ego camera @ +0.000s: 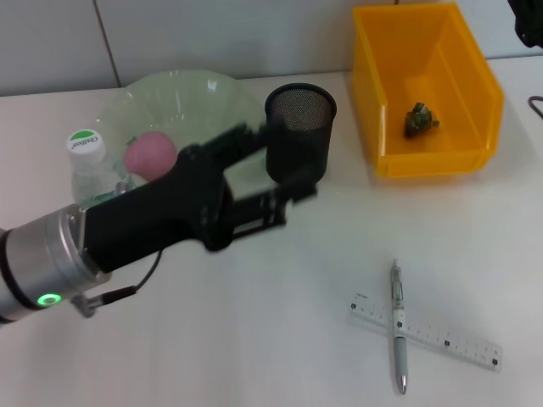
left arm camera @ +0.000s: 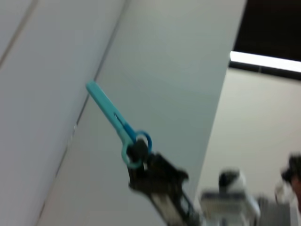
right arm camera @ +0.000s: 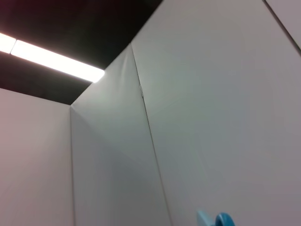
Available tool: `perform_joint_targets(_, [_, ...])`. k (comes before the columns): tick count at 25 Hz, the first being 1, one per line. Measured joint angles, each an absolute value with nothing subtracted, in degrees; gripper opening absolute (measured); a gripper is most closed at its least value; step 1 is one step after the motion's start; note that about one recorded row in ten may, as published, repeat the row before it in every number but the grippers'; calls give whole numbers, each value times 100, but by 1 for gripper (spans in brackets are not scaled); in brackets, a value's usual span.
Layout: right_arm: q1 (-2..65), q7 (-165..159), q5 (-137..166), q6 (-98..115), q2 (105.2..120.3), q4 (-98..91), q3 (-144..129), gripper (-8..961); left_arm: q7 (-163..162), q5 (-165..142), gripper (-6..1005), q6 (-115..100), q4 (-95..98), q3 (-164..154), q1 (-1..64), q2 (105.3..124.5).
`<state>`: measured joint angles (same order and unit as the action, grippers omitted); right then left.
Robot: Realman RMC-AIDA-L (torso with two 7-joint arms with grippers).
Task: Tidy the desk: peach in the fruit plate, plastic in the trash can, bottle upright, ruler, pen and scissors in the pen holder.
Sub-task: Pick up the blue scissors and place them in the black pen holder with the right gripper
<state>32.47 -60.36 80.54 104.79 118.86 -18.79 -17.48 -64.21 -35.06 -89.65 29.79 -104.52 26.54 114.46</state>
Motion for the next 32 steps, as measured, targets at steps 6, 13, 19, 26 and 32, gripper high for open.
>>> perform_joint_targets(6, [3063, -8771, 8596, 9862, 11640, -3862, -2835, 87, -6643, -6266, 814, -8903, 3239, -8639, 2592, 11377])
perform_joint_targets(13, [3258, -11019, 9756, 9838, 11324, -5585, -3406, 91, -6608, -7896, 815, -8892, 3598, -7651, 2445, 11532])
perform_joint_targets(19, [4060, -12911, 11620, 10068, 10958, -7055, -3446, 95, -6611, -8064, 815, -8946, 3643, -7619, 2332, 11558])
perform_joint_targets(26, [5219, -13698, 13190, 10650, 10560, -7217, -3637, 99, -6568, -8096, 816, -9014, 3727, -7467, 2121, 11595])
perform_joint_targets(32, [6030, -13860, 14346, 10850, 10488, -6996, -3970, 102, -6551, -8080, 817, -9094, 3727, -7461, 2067, 11625])
